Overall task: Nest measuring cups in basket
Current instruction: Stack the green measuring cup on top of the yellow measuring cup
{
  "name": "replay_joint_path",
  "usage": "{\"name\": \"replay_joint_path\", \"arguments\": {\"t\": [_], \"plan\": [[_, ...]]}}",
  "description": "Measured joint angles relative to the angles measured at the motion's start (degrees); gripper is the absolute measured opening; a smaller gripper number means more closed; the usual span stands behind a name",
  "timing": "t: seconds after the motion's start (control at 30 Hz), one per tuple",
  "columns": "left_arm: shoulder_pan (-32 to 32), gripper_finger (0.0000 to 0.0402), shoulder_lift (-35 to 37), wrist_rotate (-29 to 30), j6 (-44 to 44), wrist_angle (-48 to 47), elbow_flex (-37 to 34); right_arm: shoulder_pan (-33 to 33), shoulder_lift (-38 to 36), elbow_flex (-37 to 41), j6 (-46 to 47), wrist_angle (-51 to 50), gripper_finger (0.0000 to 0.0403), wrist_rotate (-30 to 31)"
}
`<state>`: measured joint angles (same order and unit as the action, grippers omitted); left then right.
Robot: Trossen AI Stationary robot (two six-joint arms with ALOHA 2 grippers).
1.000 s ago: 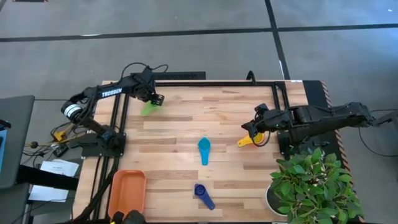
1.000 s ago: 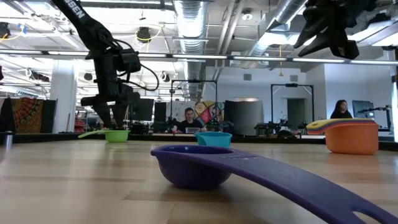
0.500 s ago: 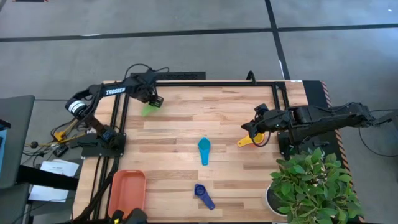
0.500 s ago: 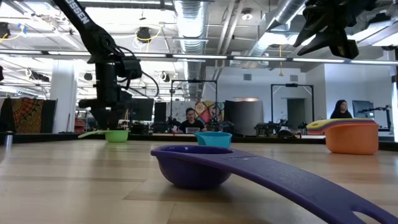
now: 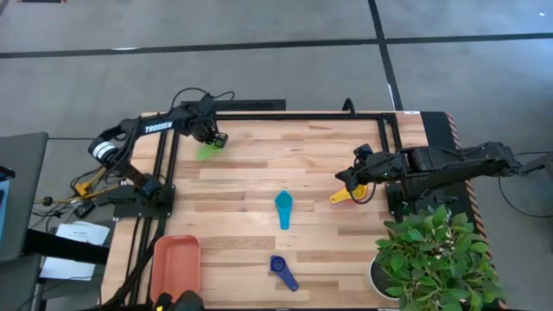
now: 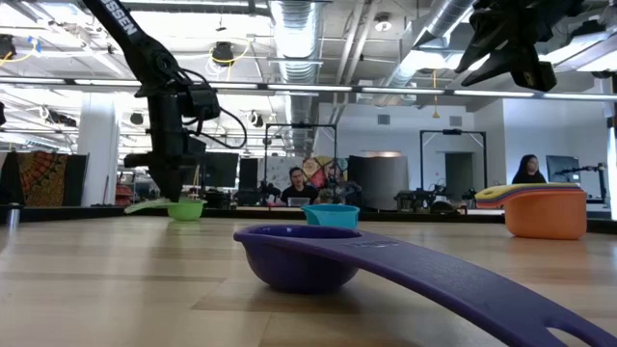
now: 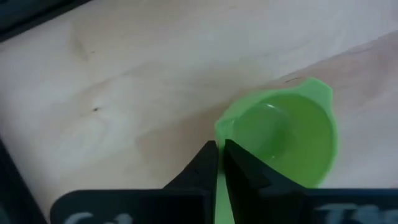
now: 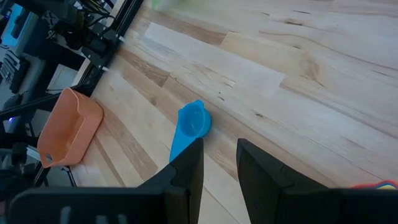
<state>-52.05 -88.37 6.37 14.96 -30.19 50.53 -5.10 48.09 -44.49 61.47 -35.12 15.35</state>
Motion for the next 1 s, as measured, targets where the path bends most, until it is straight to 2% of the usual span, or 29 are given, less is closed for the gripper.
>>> {"name": "replay_joint_path", "arguments": {"t": [0.3, 0.53, 0.77, 1.0], "plan": [[3.83, 0.0005, 4.29, -0.75, 8.39, -6.83, 7.2, 0.22, -0.01, 0.0, -0.78, -0.47, 0.0114, 0.04], [12.08, 0.0006, 5.3, -1.22, 19.42, -5.91, 13.29, 3.36, -0.01, 0.0, -4.28, -0.03, 0.0106, 0.13], [22.94, 0.0006, 5.23, -0.59, 28.0, 2.66, 13.98, 5.64, -0.01, 0.02, -4.98, 0.39, 0.0092, -0.32], [32.15, 0.0004, 3.52, 8.37, 36.02, 14.0, 14.12, 5.51, -0.23, -1.46, -5.18, 0.15, 0.0076, -0.56]]}}
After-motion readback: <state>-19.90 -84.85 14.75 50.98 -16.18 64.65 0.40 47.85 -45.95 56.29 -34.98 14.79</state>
